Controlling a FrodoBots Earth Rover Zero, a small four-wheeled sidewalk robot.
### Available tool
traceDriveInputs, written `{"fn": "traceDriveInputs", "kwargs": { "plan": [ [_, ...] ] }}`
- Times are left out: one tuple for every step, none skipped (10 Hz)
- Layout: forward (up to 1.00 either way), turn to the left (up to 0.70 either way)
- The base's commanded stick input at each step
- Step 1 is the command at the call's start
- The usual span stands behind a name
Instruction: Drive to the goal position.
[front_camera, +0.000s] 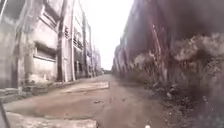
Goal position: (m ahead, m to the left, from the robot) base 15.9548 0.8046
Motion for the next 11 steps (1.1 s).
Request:
{"fn": "traceDriveInputs", "kwargs": {
  "plan": [
    [0.70, 0.00],
    [0.70, 0.00],
    [0.70, 0.00],
    [0.70, 0.00],
    [0.70, 0.00],
    [0.70, -0.02],
    [0.70, -0.28],
    [0.70, -0.28],
    [0.70, -0.19],
    [0.70, -0.03],
    [0.70, 0.00]
  ]
}}
